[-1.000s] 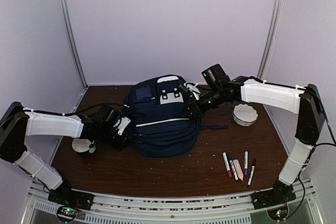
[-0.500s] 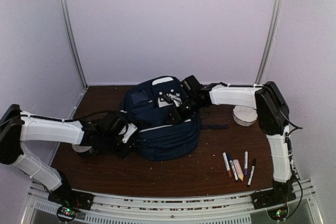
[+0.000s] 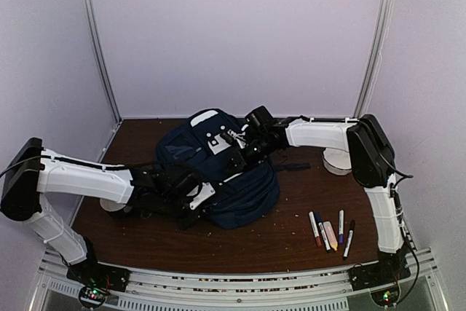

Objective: Pack the student bag

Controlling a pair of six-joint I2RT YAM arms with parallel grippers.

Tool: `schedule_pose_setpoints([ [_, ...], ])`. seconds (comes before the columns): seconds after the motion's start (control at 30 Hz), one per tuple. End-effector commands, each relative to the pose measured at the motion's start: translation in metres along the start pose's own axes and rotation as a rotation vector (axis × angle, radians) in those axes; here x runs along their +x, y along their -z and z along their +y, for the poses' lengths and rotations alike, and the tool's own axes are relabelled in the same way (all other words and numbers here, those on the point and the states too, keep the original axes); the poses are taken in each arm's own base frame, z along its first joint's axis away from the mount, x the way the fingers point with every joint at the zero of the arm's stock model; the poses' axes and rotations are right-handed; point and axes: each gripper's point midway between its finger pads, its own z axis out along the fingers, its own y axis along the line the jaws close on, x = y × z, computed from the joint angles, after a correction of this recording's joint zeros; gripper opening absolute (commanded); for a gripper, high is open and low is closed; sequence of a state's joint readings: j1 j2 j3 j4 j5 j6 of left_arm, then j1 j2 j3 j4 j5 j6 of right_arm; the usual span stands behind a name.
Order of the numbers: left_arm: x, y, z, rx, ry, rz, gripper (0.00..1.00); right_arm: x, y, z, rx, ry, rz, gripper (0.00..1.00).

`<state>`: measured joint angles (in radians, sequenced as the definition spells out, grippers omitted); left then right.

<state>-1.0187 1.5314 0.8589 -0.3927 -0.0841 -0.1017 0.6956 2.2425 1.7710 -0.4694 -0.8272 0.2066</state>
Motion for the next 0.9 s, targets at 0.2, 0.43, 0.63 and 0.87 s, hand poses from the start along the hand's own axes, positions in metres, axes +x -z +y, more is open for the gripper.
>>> schedule_pose_setpoints([
  [0.2,-0.069,0.019,-0.063,0.196,-0.102,-0.187,0.33,0.021,-0.002,-0.025,0.071,-0.071,0.068,0.13],
  [0.43,-0.073,0.061,-0.044,0.112,-0.079,-0.274,0.48,0.009,0.082,0.024,0.112,0.154,-0.026,0.19],
  [0.63,-0.048,0.089,0.000,-0.080,-0.030,-0.396,0.62,0.057,0.117,0.055,0.152,0.289,-0.038,0.27],
  [0.87,-0.026,0.068,0.027,-0.078,0.054,-0.408,0.60,0.133,0.084,0.109,0.030,0.388,0.117,0.35],
])
